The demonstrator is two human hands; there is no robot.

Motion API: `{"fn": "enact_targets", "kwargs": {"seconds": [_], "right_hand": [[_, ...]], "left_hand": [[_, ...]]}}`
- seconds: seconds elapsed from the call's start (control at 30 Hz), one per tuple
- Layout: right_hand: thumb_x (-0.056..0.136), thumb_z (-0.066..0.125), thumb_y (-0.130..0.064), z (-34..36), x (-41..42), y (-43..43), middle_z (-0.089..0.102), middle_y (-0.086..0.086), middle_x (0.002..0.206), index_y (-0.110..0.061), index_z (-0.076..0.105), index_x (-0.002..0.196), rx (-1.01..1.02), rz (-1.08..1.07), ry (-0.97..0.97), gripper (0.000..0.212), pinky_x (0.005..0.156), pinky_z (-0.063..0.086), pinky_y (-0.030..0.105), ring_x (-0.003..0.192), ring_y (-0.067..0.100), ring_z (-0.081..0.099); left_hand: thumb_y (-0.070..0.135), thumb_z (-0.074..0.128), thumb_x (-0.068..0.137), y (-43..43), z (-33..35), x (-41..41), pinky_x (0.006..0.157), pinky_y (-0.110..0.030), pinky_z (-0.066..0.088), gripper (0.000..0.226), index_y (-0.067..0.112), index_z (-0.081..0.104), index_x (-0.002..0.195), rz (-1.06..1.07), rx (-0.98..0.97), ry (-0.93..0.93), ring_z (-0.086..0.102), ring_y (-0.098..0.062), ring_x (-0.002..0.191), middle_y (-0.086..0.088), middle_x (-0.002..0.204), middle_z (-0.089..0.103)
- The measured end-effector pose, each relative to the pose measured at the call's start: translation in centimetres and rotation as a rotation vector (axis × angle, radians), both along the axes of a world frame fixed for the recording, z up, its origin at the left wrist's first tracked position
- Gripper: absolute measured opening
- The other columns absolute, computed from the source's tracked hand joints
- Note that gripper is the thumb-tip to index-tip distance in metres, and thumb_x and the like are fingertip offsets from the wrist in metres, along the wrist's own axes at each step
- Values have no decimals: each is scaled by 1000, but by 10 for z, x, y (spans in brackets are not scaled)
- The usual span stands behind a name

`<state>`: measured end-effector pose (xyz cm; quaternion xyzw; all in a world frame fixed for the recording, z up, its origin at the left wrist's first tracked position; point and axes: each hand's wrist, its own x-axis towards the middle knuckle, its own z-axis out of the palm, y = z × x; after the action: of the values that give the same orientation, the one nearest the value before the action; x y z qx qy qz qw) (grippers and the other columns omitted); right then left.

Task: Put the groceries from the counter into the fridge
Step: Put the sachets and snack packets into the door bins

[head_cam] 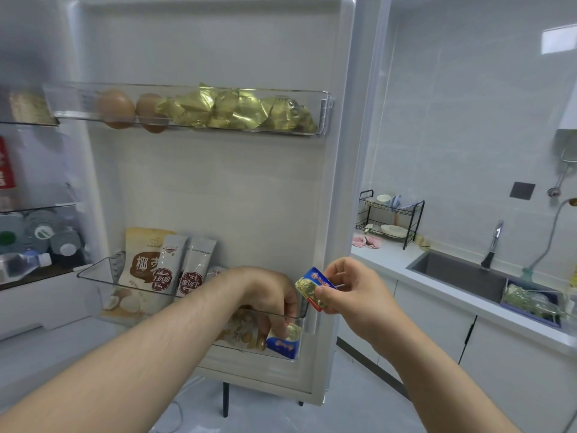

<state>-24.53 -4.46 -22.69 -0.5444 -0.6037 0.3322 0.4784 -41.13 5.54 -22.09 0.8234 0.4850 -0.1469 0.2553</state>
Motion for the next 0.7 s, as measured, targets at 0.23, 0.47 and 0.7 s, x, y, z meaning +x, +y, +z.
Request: {"fn": "enact_targets", "kwargs": {"seconds": [0.23,0.47,0.7], "right_hand": [[86,71,-5,1,0,6,71,8,88,-11,59,91,6,-5,-10,15,65,56,31,71,17,68],[86,72,-8,0,4,14,71,8,91,-12,59,92,-5,-34,-25,15,68,58,33,78,21,70],[85,74,-8,-3,4,18,71,7,89,-14,60,91,-4,-23,-21,16,65,55,30,77,21,70]], "left_hand": [[30,76,80,2,5,1,82,-35,59,20,22,74,99,-28,41,2,71,-18,92,2,97,75],[28,70,86,9,-1,0,72,-27,55,11,28,72,96,-63,22,-53,71,-17,93,3,101,74],[21,63,88,9,0,-2,76,-28,56,13,29,71,93,-135,11,-106,69,-17,93,5,100,72]]}}
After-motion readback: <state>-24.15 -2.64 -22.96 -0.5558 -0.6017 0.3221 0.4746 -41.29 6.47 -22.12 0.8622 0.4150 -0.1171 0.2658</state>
